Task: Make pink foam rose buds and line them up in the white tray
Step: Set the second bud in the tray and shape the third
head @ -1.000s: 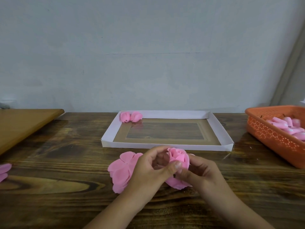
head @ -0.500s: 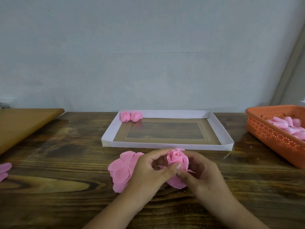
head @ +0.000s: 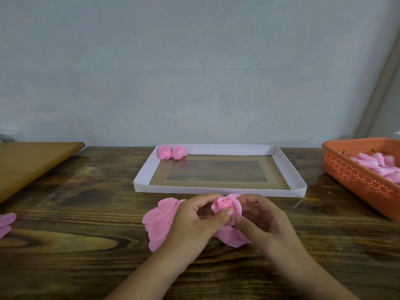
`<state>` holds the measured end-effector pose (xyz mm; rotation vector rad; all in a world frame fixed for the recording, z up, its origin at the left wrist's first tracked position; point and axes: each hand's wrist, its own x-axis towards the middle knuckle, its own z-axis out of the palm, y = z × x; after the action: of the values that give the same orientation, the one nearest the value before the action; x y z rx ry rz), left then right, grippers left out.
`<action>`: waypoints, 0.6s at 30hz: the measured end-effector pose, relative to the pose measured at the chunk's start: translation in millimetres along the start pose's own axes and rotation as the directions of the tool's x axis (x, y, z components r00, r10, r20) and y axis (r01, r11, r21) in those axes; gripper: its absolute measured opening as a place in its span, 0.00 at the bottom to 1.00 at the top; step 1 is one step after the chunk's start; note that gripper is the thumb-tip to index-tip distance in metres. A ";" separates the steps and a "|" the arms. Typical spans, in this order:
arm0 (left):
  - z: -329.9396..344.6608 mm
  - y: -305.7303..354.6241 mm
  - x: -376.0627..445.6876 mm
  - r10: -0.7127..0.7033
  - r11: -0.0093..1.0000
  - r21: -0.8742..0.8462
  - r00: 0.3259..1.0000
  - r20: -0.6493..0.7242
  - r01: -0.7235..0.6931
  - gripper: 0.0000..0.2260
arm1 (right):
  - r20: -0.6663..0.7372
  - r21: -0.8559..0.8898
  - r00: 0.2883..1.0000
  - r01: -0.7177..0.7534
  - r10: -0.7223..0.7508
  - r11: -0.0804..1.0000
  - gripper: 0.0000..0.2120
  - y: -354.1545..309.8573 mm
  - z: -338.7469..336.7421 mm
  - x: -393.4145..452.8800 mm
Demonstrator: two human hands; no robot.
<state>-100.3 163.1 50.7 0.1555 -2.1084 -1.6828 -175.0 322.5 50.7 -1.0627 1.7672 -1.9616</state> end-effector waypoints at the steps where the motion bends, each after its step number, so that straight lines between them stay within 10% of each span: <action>1: 0.2 -0.2 0.2 -0.015 1.000 -0.017 1.000 -0.006 0.015 0.07 | -0.012 0.007 1.000 -0.006 0.006 1.000 0.09 0.1 0.0 0.1; 18: 7.2 -4.4 -1.7 -0.051 0.998 -0.042 0.997 -0.061 0.049 0.06 | -0.134 -0.082 0.990 0.041 -0.052 0.996 0.06 5.9 1.3 -1.6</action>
<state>-102.4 169.1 44.8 0.2472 -2.0401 -1.7252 -174.5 321.4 44.6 -1.0253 1.9217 -2.0527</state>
